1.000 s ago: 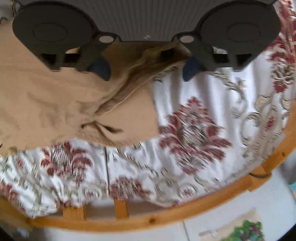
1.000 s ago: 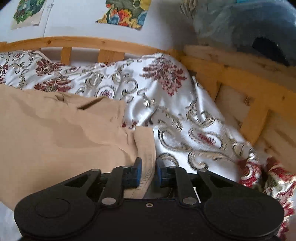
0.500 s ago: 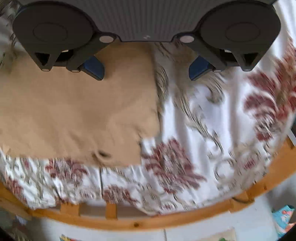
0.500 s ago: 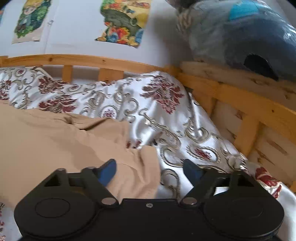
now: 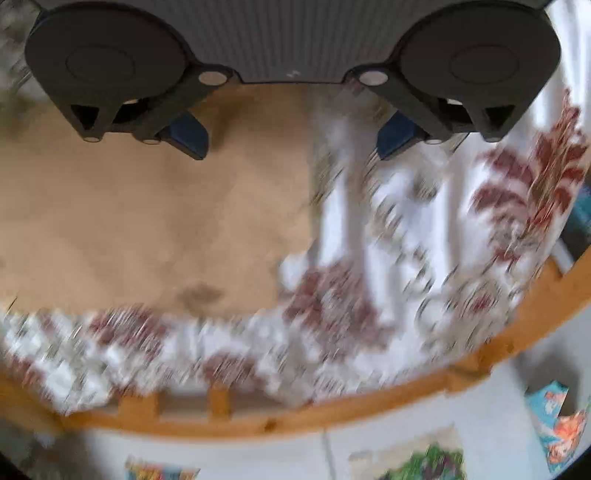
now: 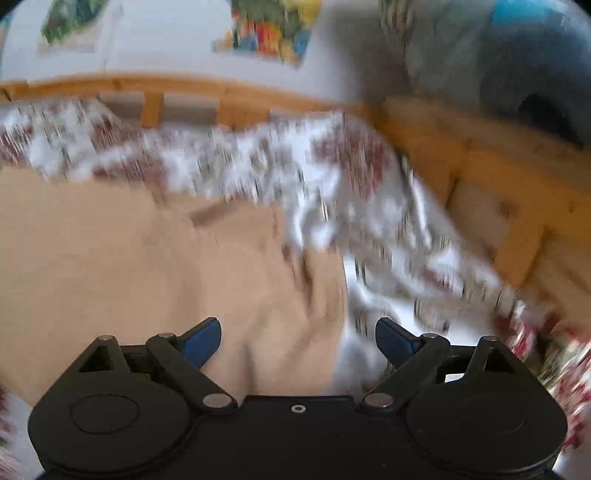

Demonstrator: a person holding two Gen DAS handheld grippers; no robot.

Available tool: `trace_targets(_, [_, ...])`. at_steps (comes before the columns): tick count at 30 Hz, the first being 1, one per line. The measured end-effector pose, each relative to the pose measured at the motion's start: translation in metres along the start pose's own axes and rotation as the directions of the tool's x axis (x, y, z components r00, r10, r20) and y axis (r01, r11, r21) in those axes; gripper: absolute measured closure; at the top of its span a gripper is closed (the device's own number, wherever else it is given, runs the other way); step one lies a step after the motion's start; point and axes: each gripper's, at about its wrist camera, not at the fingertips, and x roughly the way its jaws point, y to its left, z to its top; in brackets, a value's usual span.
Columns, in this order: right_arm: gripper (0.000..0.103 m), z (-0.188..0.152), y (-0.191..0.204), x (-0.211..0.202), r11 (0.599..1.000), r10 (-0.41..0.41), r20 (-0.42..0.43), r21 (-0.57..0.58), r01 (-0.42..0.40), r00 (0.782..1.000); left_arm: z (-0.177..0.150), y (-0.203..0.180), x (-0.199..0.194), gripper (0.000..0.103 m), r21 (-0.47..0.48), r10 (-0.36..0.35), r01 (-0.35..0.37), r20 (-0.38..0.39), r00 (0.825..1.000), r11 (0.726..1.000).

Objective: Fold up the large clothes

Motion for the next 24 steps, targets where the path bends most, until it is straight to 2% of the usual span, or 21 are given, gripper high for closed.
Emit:
trace_targets(3, [0.005,0.026,0.029,-0.006,0.997,0.083,0.08,-0.016,-0.082,0.993,0.019,-0.031,0.005,0.001,-0.012,-0.078,0.079,0.067,0.995,0.997])
trace_targets(5, [0.005,0.041,0.055,0.004,0.989,0.145,0.083,-0.039,-0.142,0.986,0.034,-0.061,0.017,0.001,0.0,-0.098,0.099,0.103,0.99,0.995])
trace_targets(7, [0.005,0.053,0.079,0.021,0.98,0.196,0.071,-0.036,-0.194,0.978,0.045,-0.087,0.031,0.001,0.016,-0.066,0.065,0.125,0.99,0.998])
trace_targets(10, [0.005,0.063,0.107,0.048,0.979,0.194,0.047,-0.073,-0.19,0.98,0.056,-0.115,0.058,0.0,0.031,-0.016,0.012,0.117,0.993,0.999])
trace_targets(12, [0.006,0.061,0.122,0.068,0.975,0.185,-0.015,-0.12,-0.185,0.983,0.051,-0.121,0.075,0.0,0.038,-0.001,-0.003,0.087,0.996,0.999])
trace_targets(15, [0.005,0.047,0.134,0.088,0.966,0.188,-0.096,-0.16,-0.201,0.978,0.043,-0.117,0.097,0.0,0.008,-0.044,0.044,0.041,0.998,0.999])
trace_targets(17, [0.003,0.034,0.139,0.095,0.965,0.183,-0.086,-0.174,-0.196,0.979,0.032,-0.111,0.11,0.0,-0.034,-0.074,0.075,0.032,0.997,0.997])
trace_targets(20, [0.002,0.027,0.145,0.099,0.965,0.163,-0.08,-0.196,-0.176,0.983,0.024,-0.111,0.111,0.0,-0.025,-0.068,0.07,0.057,0.996,0.997])
trace_targets(22, [0.004,0.028,0.137,0.094,0.964,0.191,-0.076,-0.173,-0.202,0.979,0.025,-0.107,0.108,0.0,-0.035,-0.084,0.086,0.058,0.995,0.996])
trace_targets(24, [0.008,0.034,0.124,0.077,0.963,0.226,-0.053,-0.136,-0.231,0.973,0.027,-0.101,0.098,0.001,-0.073,-0.068,0.071,0.045,0.997,0.995])
